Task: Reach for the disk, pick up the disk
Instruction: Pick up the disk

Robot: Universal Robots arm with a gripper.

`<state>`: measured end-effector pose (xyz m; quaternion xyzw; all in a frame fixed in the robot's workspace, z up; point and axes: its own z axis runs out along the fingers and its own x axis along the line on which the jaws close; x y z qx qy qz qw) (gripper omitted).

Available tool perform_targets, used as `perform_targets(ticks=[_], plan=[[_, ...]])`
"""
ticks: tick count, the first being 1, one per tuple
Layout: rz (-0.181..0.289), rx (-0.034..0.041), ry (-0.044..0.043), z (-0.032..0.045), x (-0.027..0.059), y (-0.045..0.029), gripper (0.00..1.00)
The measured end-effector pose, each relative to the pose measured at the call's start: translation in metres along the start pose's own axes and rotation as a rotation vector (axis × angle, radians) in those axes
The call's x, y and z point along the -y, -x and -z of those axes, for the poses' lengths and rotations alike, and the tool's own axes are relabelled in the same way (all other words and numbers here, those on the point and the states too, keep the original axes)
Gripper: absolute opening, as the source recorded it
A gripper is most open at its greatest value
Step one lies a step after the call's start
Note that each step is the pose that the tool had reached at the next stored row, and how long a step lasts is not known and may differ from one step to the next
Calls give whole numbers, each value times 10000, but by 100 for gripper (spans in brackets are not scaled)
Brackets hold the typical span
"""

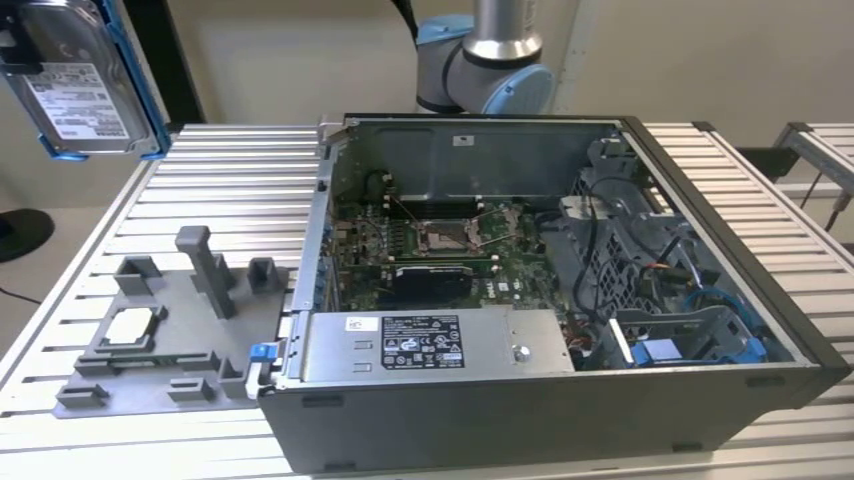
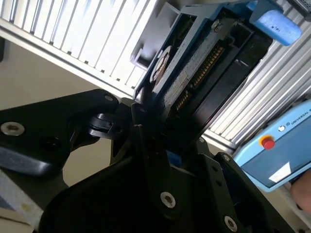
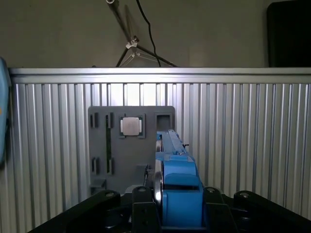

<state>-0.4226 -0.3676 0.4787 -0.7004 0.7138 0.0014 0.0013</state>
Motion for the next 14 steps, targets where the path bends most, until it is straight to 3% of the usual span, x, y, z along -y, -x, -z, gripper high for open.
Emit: perform_targets(ticks=[14], plan=[[-1,0,0,0,197,4,0]])
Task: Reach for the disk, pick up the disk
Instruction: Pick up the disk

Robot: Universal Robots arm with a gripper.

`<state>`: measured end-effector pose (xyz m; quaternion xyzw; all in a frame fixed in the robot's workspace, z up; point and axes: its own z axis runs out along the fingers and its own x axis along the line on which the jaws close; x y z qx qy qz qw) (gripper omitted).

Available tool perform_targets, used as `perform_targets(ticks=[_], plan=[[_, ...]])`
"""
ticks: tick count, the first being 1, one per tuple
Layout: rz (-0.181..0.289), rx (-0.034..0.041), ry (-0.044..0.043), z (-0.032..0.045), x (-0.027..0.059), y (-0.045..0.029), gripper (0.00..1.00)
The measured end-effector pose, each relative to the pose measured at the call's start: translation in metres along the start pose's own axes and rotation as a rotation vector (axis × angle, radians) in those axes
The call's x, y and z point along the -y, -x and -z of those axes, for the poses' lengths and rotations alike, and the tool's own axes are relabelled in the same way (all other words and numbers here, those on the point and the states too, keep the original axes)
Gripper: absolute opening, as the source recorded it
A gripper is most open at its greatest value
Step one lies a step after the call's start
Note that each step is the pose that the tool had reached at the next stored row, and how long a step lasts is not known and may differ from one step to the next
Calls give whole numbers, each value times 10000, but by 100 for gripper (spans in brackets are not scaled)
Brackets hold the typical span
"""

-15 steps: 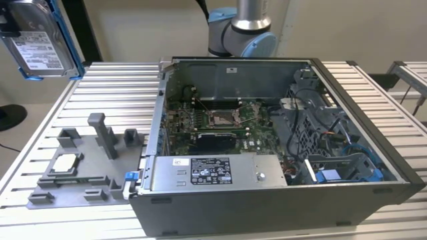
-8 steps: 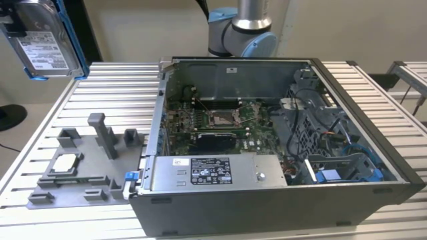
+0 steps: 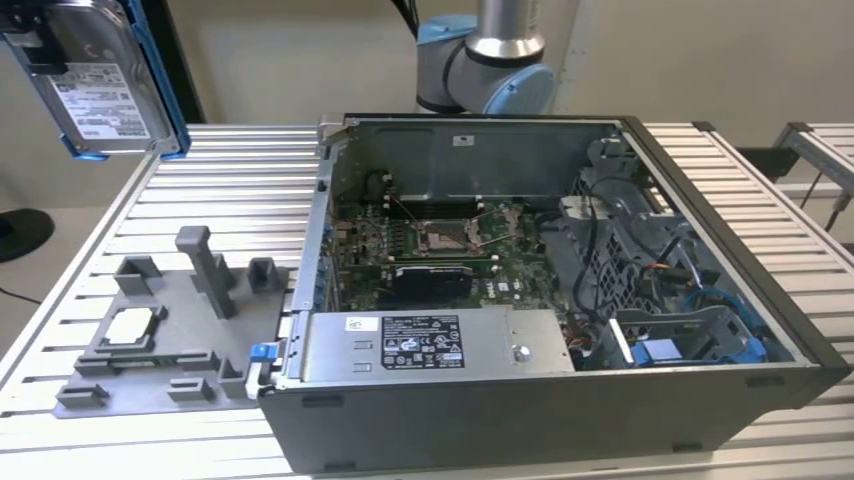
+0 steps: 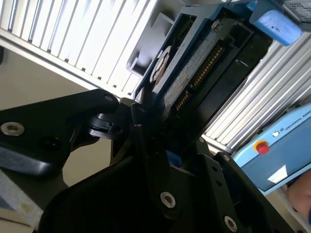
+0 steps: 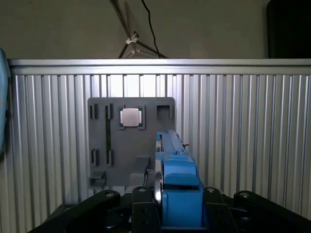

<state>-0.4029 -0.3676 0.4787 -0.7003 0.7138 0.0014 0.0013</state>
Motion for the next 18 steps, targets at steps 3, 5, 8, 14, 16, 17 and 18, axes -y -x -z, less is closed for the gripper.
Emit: perform_targets(ticks=[3,5,8,14,16,17,18], plan=[[0,0,0,0,47,1,0],[0,0,-1,0,79,1,0],[0,0,0,0,126,2,0],[0,1,0,0,214,4,0],[1,1,-1,0,243,4,0],[0,0,0,0,258,5,0],[0,0,0,0,275,5,0]])
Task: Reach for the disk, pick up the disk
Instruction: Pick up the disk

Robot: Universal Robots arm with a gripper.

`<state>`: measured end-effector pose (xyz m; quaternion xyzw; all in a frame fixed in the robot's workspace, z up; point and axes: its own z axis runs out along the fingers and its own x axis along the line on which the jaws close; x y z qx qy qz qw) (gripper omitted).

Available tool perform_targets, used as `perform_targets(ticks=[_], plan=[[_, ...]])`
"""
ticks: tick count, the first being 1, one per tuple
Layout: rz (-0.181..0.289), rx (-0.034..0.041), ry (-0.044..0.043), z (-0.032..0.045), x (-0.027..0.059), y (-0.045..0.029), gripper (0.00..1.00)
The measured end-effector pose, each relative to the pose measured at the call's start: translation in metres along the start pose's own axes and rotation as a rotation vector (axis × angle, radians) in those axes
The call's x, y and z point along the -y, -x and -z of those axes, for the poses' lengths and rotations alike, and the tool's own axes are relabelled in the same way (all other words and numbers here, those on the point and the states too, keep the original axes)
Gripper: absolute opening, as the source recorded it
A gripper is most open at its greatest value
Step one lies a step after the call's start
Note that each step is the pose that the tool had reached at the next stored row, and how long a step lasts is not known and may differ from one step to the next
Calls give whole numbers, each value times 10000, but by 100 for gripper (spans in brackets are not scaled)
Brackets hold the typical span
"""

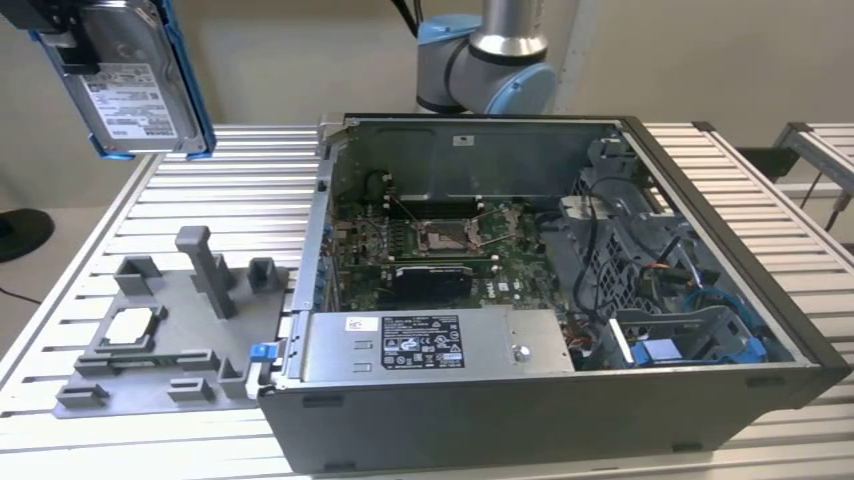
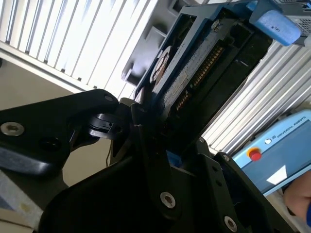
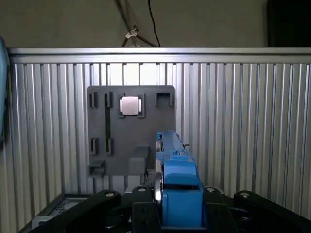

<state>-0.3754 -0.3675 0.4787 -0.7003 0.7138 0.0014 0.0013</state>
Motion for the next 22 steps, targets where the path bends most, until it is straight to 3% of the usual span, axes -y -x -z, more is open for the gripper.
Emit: perform_targets(ticks=[22], plan=[[0,-1,1,0,273,5,0]])
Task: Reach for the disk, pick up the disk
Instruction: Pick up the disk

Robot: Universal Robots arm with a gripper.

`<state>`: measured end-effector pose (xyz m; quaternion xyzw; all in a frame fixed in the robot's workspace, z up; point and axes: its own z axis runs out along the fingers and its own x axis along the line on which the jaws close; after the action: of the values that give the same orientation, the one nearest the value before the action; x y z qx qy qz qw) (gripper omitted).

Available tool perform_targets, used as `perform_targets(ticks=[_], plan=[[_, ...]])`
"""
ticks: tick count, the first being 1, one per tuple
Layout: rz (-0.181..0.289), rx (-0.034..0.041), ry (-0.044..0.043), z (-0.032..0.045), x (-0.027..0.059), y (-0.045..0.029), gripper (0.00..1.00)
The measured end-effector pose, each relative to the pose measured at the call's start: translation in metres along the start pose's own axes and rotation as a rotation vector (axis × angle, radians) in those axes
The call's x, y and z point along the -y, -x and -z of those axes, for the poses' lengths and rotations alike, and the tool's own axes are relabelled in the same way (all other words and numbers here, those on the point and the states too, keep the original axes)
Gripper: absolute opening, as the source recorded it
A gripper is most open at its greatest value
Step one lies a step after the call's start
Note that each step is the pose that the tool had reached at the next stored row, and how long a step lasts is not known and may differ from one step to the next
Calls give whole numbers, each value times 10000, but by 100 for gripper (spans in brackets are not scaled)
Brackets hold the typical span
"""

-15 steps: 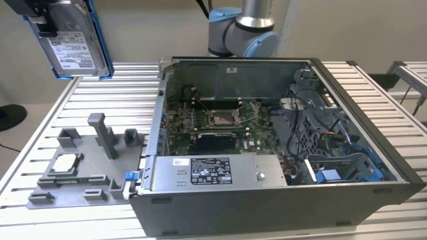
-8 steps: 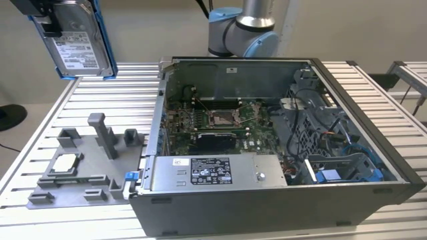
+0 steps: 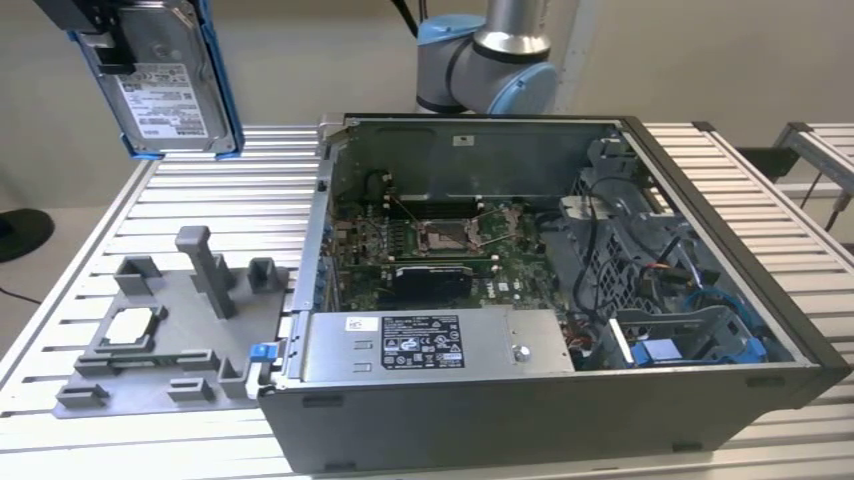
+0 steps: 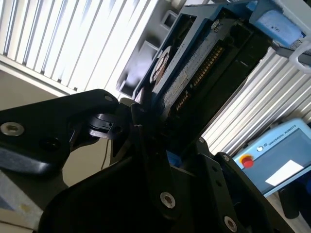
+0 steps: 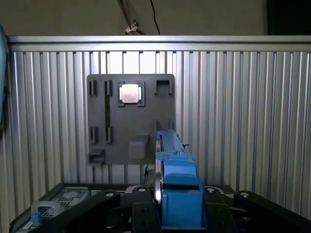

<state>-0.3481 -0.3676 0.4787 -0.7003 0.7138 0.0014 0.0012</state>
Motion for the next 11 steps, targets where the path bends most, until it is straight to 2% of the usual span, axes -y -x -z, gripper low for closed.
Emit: perform_targets(ticks=[11], plan=[[0,0,-1,0,166,3,0]])
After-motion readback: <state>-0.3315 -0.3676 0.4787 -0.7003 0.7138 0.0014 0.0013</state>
